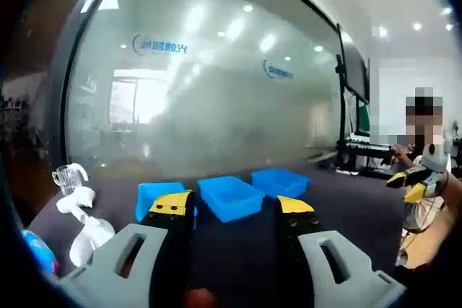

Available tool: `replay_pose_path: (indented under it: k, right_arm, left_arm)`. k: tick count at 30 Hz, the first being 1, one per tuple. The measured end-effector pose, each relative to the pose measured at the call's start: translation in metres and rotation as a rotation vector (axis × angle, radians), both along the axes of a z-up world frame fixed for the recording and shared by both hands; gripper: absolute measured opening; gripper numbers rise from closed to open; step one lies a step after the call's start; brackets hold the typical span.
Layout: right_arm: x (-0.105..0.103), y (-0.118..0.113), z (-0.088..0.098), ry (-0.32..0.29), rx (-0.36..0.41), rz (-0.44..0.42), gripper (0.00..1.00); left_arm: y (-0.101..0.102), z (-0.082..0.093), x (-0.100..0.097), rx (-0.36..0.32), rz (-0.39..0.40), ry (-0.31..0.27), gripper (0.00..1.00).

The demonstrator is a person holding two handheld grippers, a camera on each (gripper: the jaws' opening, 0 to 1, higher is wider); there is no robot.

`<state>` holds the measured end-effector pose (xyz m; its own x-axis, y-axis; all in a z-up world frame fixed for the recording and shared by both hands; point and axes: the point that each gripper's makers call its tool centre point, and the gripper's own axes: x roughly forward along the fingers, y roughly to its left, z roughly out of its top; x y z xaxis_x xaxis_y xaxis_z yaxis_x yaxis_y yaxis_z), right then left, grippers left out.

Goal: Sort the screws, nuts, and washers into the corresponding bins

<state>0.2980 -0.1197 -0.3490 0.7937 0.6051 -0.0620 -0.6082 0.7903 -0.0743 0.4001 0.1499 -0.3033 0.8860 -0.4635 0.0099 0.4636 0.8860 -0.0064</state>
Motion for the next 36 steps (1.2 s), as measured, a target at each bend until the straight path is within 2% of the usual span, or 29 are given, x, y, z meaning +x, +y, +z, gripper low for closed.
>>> replay_pose_path:
  k: [4, 8, 18, 26, 36]
  right_arm:
    - [0.004, -0.003, 0.003, -0.004, 0.019, -0.017, 0.38]
    - [0.005, -0.004, 0.004, -0.006, 0.012, -0.025, 0.39]
    - [0.009, -0.023, 0.012, -0.013, 0.057, -0.076, 0.39]
    - [0.01, -0.037, 0.013, -0.009, 0.066, -0.097, 0.39]
    - [0.013, -0.034, 0.017, -0.005, 0.057, -0.09, 0.39]
  left_arm:
    - [0.006, -0.012, -0.029, 0.019, -0.005, 0.001, 0.42]
    - [0.015, -0.018, -0.048, -0.009, 0.001, 0.01, 0.43]
    - [0.028, -0.034, -0.096, 0.027, -0.013, 0.013, 0.44]
    - [0.05, -0.05, -0.105, 0.001, 0.03, 0.05, 0.44]
    - [0.052, -0.056, -0.105, -0.014, 0.014, 0.071, 0.46]
